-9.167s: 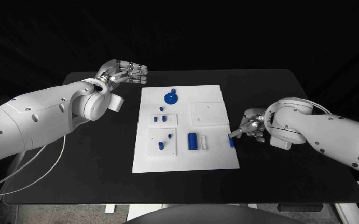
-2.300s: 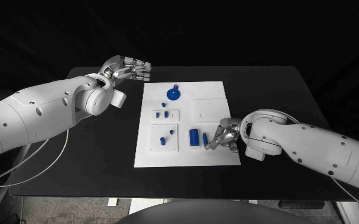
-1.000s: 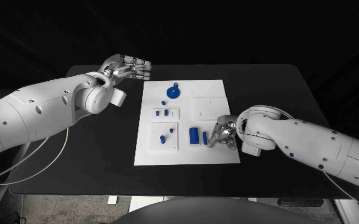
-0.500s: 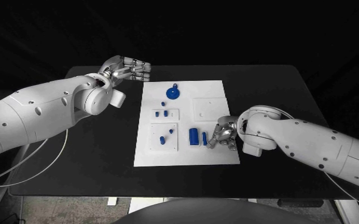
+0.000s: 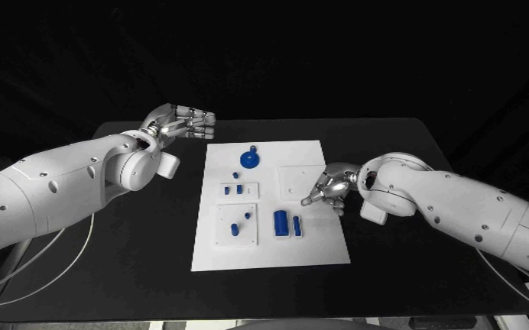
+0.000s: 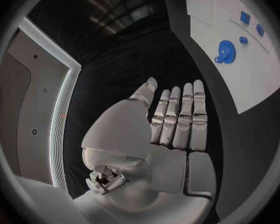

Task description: Assemble the parts on the task board

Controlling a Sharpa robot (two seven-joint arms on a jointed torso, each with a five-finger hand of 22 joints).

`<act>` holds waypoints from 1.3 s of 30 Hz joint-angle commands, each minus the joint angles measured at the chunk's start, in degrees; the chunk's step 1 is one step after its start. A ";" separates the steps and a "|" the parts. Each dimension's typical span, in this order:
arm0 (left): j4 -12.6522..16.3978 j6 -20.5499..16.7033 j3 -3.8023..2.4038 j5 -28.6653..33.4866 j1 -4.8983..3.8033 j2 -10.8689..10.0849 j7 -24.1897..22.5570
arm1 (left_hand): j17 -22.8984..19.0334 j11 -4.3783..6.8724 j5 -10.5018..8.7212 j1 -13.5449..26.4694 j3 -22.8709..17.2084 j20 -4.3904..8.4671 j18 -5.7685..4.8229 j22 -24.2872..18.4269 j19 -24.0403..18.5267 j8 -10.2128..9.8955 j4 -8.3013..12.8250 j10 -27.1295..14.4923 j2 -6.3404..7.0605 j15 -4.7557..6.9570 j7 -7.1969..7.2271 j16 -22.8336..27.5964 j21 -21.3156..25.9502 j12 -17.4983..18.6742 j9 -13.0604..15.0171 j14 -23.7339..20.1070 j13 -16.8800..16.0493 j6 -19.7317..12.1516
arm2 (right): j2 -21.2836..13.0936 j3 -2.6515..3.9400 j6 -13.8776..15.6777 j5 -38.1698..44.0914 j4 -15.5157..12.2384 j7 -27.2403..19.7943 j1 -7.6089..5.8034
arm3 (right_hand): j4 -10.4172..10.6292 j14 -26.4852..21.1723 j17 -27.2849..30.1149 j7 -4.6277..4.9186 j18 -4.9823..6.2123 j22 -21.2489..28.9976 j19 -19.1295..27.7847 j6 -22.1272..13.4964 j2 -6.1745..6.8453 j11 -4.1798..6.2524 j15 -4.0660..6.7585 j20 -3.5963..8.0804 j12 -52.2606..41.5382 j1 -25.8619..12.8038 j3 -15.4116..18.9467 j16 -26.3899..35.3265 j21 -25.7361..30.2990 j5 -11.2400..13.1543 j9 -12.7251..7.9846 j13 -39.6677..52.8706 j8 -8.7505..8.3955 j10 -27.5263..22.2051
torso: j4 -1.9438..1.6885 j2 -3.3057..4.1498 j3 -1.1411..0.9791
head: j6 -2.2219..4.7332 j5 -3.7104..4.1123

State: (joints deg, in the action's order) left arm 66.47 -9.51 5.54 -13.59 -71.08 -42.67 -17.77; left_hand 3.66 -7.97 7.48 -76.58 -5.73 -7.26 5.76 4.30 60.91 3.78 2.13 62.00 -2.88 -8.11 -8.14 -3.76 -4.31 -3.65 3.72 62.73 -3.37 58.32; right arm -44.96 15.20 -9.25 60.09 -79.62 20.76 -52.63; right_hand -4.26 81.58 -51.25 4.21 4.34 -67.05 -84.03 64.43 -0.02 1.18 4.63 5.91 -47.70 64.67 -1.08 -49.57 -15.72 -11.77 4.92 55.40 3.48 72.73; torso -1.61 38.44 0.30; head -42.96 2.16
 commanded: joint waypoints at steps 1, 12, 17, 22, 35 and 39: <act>-1.09 0.02 -0.05 2.52 -0.06 0.49 -2.37 | 0.00 0.12 -0.26 -0.15 -0.42 0.01 -0.32 0.00 0.30 -0.16 -0.02 0.84 -0.43 0.23 0.13 0.21 -0.10 0.15 0.01 0.59 0.06 0.77 | 1.75 0.19 8.13 -9.05 5.24 -15.67 -1.62 | -1.11 -0.40 2.97 -0.01 -0.34 3.70 -0.40 0.22 -1.28 0.03 -0.03 -0.22 4.99 0.18 0.03 5.23 3.70 -0.79 -0.24 -4.61 0.23 -1.38 | 0.58 -1.49 0.90 | 1.53 0.21; -6.85 -1.71 -0.10 7.09 -0.27 3.66 -4.39 | -0.05 1.36 -2.46 0.23 -0.65 -0.03 -0.68 -0.09 0.10 -0.25 -0.73 1.13 0.29 1.10 1.22 0.30 0.07 0.27 -0.08 -0.14 0.07 1.28 | 9.71 0.84 13.77 -29.25 22.72 -31.93 -4.53 | -5.44 -17.75 36.18 3.79 -0.44 44.30 29.15 -6.36 -2.93 -8.76 -11.22 -12.21 43.67 0.51 -5.81 45.71 12.09 -3.80 -1.28 -52.04 0.05 -9.71 | 0.59 -3.32 1.06 | 5.72 0.45; -9.64 -2.77 -0.12 10.23 -0.26 5.68 -4.92 | -0.15 1.33 -4.05 1.23 1.14 -1.24 -0.35 -0.36 -1.73 -0.42 -1.02 -3.89 1.17 0.39 1.37 0.34 0.51 0.29 -0.37 -3.86 0.07 -4.78 | 12.81 1.56 12.22 -33.15 27.87 -35.99 -4.74 | -5.49 -20.25 47.69 3.55 1.61 60.59 31.42 -9.96 -3.77 -9.26 -12.32 -15.44 44.06 0.29 -4.11 45.78 11.69 -3.84 -1.50 -52.08 -0.05 -13.36 | 0.52 -3.91 0.88 | 7.22 0.00; -11.92 -3.09 -0.13 11.69 -0.17 7.41 -5.19 | -0.17 1.24 -4.03 1.47 2.42 -2.39 1.00 -0.30 -2.54 -0.52 -0.29 -5.27 0.54 0.11 1.34 0.37 0.37 0.38 -0.46 -4.90 0.10 -6.97 | 14.11 1.88 12.24 -34.66 29.83 -37.74 -4.79 | -5.39 -20.61 47.80 3.73 2.80 63.26 31.38 -11.08 -4.61 -9.48 -12.44 -16.41 44.25 0.41 -1.91 46.02 11.44 -3.66 -1.55 -52.09 -0.10 -13.88 | 0.44 -4.18 0.68 | 7.83 -0.21; -3.54 -9.64 -1.34 9.95 2.39 5.07 -5.50 | -3.66 7.97 -7.48 76.58 5.73 7.26 -5.76 -4.30 -60.91 -3.78 -2.13 -62.00 2.88 8.11 8.14 3.76 4.31 3.65 -3.72 -62.73 3.37 -58.32 | 11.27 -1.51 20.15 -36.55 21.80 -36.82 -5.30 | 4.26 -81.58 51.25 -4.21 -4.34 67.05 84.03 -64.43 0.02 -1.18 -4.63 -5.91 47.70 -64.67 1.08 49.57 15.72 11.77 -4.92 -55.40 -3.48 -72.73 | 1.50 -6.93 -0.19 | 8.47 -1.96; 3.61 -16.24 -2.46 10.91 4.65 3.19 -7.23 | -3.66 7.97 -7.48 76.58 5.73 7.26 -5.76 -4.30 -60.91 -3.78 -2.13 -62.00 2.88 8.11 8.14 3.76 4.31 3.65 -3.72 -62.73 3.37 -58.32 | 8.90 -4.46 27.30 -41.62 14.88 -39.78 -5.78 | 4.26 -81.58 51.25 -4.21 -4.34 67.05 84.03 -64.43 0.02 -1.18 -4.63 -5.91 47.70 -64.67 1.08 49.57 15.72 11.77 -4.92 -55.40 -3.48 -72.73 | 1.61 -7.26 -0.30 | 8.58 -2.16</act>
State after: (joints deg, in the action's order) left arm 68.33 -18.45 3.14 -3.91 -67.02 -39.16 -22.19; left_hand 0.31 -0.53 0.48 -16.43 -0.50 -0.80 1.28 0.33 5.67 0.44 0.16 4.67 -0.23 -0.65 -0.53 -0.53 -0.53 -0.42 0.28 5.63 -0.28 4.22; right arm -35.65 10.92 10.20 24.20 -63.10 -14.94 -58.38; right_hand -0.98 7.03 -0.30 0.69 1.62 -0.33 -4.34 4.38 -0.39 -0.66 -0.69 -0.84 -0.62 9.49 -0.17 -0.54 -0.65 -1.30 0.28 0.28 0.44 6.06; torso -0.20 31.77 0.20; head -34.45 0.13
